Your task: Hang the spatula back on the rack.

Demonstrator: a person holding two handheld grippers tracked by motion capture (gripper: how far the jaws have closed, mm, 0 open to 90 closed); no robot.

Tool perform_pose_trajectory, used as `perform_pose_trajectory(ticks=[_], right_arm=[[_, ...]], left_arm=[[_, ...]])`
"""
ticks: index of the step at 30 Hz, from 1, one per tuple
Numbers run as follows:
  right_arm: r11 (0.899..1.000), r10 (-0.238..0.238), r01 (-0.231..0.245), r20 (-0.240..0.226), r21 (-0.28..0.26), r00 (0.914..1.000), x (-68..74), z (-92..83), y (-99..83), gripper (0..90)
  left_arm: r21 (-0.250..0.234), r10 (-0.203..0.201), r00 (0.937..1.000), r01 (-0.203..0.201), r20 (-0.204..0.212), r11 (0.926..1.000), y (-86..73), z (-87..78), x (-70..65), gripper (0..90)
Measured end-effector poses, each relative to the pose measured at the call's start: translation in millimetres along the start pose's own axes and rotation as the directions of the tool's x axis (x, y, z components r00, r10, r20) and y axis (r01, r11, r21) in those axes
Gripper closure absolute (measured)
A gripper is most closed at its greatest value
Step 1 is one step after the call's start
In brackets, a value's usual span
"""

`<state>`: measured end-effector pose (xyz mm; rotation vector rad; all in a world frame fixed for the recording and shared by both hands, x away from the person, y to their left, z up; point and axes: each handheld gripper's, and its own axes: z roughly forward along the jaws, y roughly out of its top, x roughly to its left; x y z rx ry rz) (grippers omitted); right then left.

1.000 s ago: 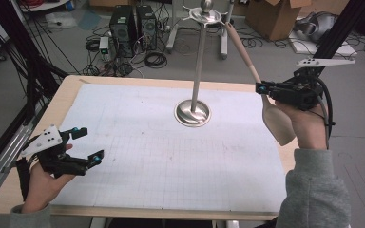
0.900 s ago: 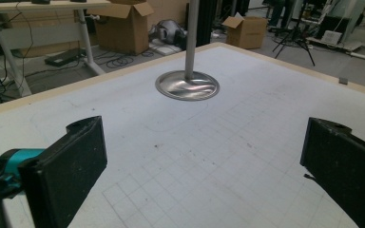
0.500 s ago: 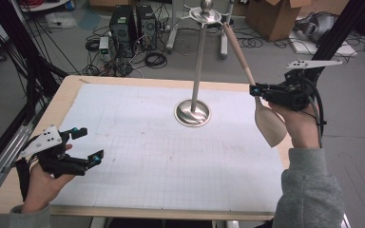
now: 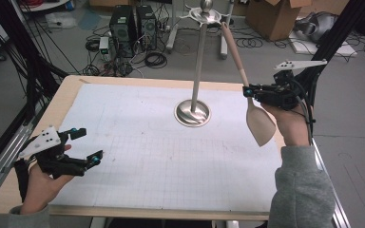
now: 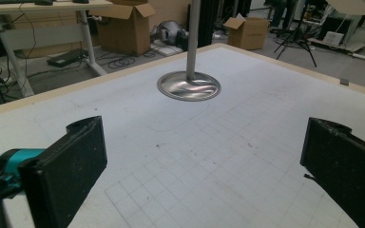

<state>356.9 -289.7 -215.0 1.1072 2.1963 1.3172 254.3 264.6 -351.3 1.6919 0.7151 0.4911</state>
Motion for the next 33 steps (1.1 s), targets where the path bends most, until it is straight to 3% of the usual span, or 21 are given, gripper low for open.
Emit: perform_pose_trajectory(ticks=[14,17,33], right_arm=[[0.999,-0.011,0.01,0.012,0.032,0.9999,4.4,22.0,-0.8,78.4],[0.999,-0.04,0.04,0.021,0.007,0.999,7.3,25.4,-1.2,78.4],[0.997,-0.071,0.069,0.049,0.036,0.9963,6.7,50.5,-1.3,78.4]], left_arm=[[-0.001,0.005,1.0,-0.005,-0.005,1.0,0.4,-4.0,0.4,2.0],[-0.004,0.0,1.0,0.0,-0.008,1.0,-0.1,-4.6,0.7,1.9],[0.001,0.004,0.9999,-0.003,-0.013,1.0,-0.4,-7.1,-0.1,2.0]])
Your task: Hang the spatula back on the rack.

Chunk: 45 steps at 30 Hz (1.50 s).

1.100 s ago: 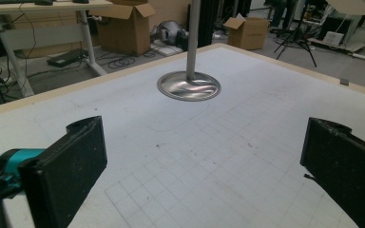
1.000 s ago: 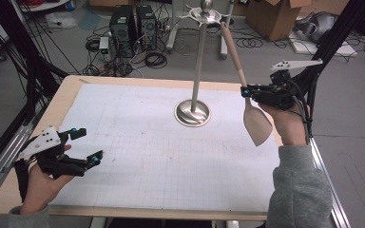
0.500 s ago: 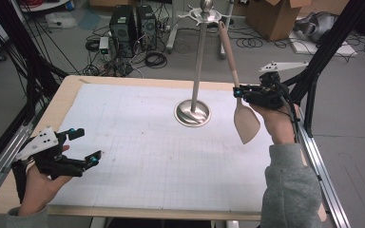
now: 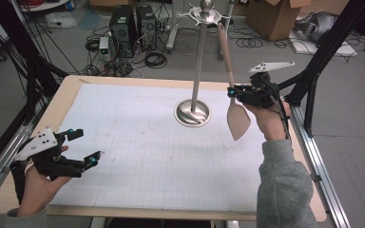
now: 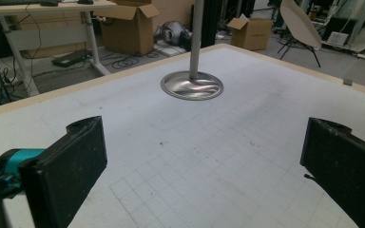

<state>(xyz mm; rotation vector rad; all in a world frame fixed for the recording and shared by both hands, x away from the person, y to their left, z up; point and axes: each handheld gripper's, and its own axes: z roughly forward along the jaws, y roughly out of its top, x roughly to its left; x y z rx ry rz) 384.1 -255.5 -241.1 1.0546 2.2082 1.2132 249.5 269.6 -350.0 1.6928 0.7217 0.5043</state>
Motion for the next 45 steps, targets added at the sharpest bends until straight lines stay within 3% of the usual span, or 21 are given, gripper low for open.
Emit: perform_pose_trajectory(ticks=[29,45], right_arm=[[1.0,0.019,-0.019,-0.003,-0.003,0.9998,0.6,46.8,7.1,78.3],[0.999,0.022,-0.022,-0.008,-0.032,0.9997,0.6,66.2,11.0,78.4]], left_arm=[[-0.01,-0.012,0.9992,0.011,-0.038,0.9999,-4.3,-18.3,2.5,2.0],[-0.005,-0.019,0.9984,0.019,-0.053,0.9998,-8.0,-25.4,3.7,2.0]])
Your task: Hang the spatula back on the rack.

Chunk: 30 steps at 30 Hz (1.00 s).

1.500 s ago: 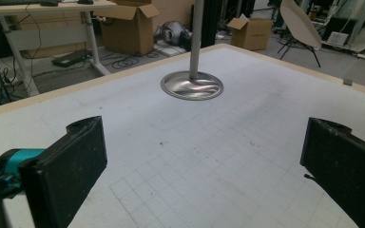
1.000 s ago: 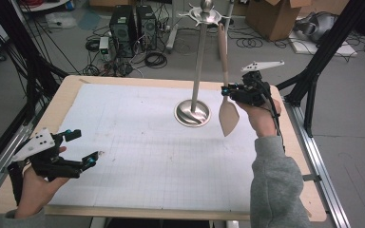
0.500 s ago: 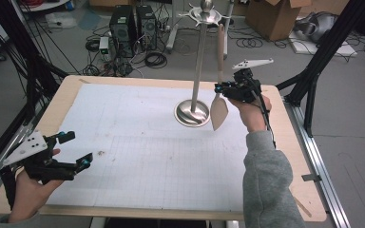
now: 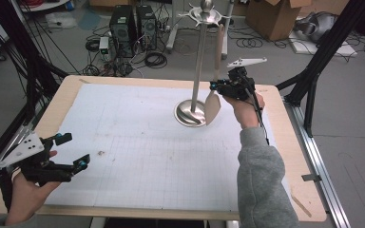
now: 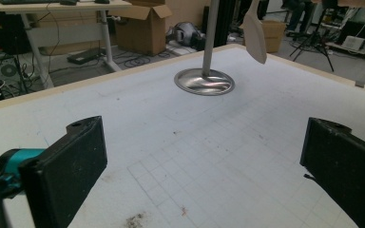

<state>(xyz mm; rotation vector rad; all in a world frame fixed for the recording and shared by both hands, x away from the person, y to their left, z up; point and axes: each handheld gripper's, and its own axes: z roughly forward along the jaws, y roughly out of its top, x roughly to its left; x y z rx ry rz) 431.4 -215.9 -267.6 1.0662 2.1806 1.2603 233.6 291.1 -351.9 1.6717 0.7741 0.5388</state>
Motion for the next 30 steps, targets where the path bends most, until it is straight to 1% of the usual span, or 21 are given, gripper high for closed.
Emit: perform_pose_trajectory(ticks=[3,7,14,17,18,20,22,23,25,28,30], right_arm=[[1.0,0.003,-0.003,-0.009,-0.014,1.0,0.3,4.0,0.1,78.3],[1.0,0.005,-0.005,-0.006,-0.02,1.0,0.7,6.7,0.4,78.3],[1.0,-0.006,0.006,0.005,-0.019,1.0,-0.8,3.9,-1.1,77.6],[1.0,-0.003,0.003,-0.009,-0.019,1.0,-1.1,3.7,-2.5,76.3],[1.0,-0.005,0.004,-0.016,-0.026,0.9999,-0.6,3.1,-2.9,74.1],[0.999,-0.007,0.006,-0.013,-0.045,0.9999,1.2,1.0,-2.3,68.2],[0.999,-0.014,0.013,-0.018,-0.047,0.9997,3.4,-0.7,-1.7,62.4],[0.999,-0.02,0.02,-0.014,-0.047,0.9997,4.9,-1.2,-1.6,60.5],[0.999,-0.026,0.026,-0.019,-0.044,0.9995,7.5,-2.4,-1.6,56.2],[0.996,-0.035,0.034,-0.013,-0.079,0.9993,11.5,-5.8,-4.2,49.8],[0.995,-0.037,0.036,-0.019,-0.09,0.9991,12.6,-7.3,-7.2,43.9]], left_arm=[[0.0,0.001,1.0,-0.001,-0.005,1.0,-0.3,-2.5,0.5,2.0],[0.0,-0.002,1.0,0.002,-0.009,1.0,-0.8,-4.3,0.0,2.0],[0.005,0.001,0.9999,-0.001,-0.01,1.0,-1.4,-3.9,-0.7,2.0],[0.008,0.002,1.0,-0.002,-0.007,1.0,-1.7,-2.2,-1.6,2.0],[0.009,0.002,1.0,-0.002,-0.006,1.0,-1.8,-1.7,-1.9,2.0],[0.011,0.003,1.0,-0.003,-0.005,0.9999,-1.8,-1.0,-1.9,2.0],[0.011,0.003,1.0,-0.003,-0.003,0.9999,-1.7,-0.1,-1.9,2.0],[0.01,0.002,1.0,-0.002,-0.002,0.9999,-1.5,0.4,-2.1,2.0],[0.01,0.004,1.0,-0.004,0.002,0.9999,-1.1,1.3,-2.1,2.0],[0.01,0.007,1.0,-0.007,0.006,0.9999,-0.1,3.1,-2.2,2.0],[0.008,0.004,1.0,-0.004,0.008,1.0,0.5,4.7,-2.1,2.0]])
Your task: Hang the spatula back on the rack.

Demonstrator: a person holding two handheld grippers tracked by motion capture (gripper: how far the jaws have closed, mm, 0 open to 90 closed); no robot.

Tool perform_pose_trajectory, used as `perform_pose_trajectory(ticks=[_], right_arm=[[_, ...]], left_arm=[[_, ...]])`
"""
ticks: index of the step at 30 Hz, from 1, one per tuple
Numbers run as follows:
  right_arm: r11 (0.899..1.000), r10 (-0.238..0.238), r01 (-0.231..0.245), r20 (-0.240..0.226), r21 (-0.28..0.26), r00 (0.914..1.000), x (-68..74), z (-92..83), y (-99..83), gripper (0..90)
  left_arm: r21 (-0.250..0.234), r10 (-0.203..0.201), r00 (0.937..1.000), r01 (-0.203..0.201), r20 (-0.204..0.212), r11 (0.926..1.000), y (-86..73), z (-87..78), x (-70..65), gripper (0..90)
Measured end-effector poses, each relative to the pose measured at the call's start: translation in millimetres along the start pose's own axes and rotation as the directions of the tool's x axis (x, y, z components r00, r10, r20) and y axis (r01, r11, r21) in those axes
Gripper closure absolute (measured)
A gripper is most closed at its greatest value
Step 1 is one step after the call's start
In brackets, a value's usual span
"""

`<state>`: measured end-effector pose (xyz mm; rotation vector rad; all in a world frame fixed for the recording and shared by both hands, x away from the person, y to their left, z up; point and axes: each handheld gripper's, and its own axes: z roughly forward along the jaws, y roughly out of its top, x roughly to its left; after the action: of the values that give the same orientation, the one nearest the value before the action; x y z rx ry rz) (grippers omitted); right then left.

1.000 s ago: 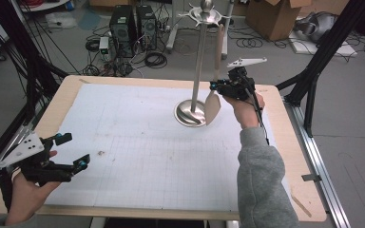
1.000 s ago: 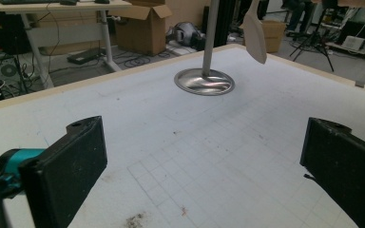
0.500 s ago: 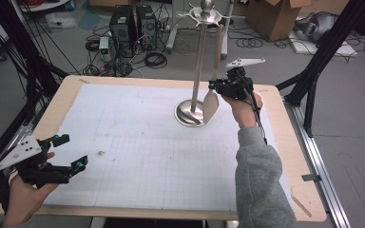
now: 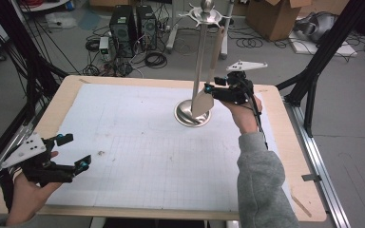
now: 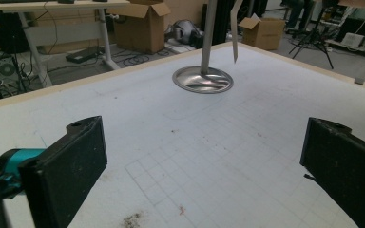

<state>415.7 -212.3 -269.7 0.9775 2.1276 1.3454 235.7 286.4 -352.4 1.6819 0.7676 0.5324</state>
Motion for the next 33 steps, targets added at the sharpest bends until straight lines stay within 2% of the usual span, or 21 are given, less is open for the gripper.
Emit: perform_pose_trajectory(ticks=[2,4,7,10,12,18,24,33], right_arm=[[1.0,-0.009,0.009,0.001,-0.019,1.0,1.2,-2.8,-3.5,38.6],[1.0,-0.001,0.001,-0.009,-0.012,1.0,1.5,-5.6,-5.0,30.0],[1.0,-0.018,0.018,-0.012,-0.012,0.9998,4.8,-12.8,-5.4,24.0],[0.998,-0.027,0.026,-0.022,-0.061,0.9994,9.9,-23.2,-6.8,22.5],[0.997,-0.035,0.034,-0.014,-0.071,0.9993,13.0,-28.4,-8.1,20.3],[0.996,-0.045,0.044,-0.004,-0.073,0.999,17.2,-38.4,-14.7,20.0],[0.996,-0.061,0.06,-0.013,-0.07,0.998,19.2,-46.9,-24.6,19.9],[0.995,-0.068,0.066,-0.021,-0.077,0.9975,23.7,-63.7,-42.6,19.9]], left_arm=[[0.001,0.001,1.0,-0.001,0.005,1.0,0.4,2.1,0.3,2.0],[-0.001,0.0,0.9999,0.0,0.011,1.0,1.3,4.3,0.6,2.0],[-0.005,-0.001,0.9998,0.001,0.019,1.0,3.1,7.5,0.6,2.0],[-0.005,0.0,0.9996,0.0,0.029,1.0,4.6,11.0,0.9,2.0],[-0.009,-0.004,0.9993,0.005,0.037,0.9999,5.1,13.7,0.8,2.0],[-0.009,-0.006,0.9986,0.006,0.053,0.9999,6.8,21.1,1.1,2.0],[-0.019,-0.019,0.9987,0.02,0.047,0.9996,7.7,24.1,3.3,2.0],[-0.023,-0.013,0.9986,0.015,0.051,0.9996,9.9,31.0,2.2,1.9]])
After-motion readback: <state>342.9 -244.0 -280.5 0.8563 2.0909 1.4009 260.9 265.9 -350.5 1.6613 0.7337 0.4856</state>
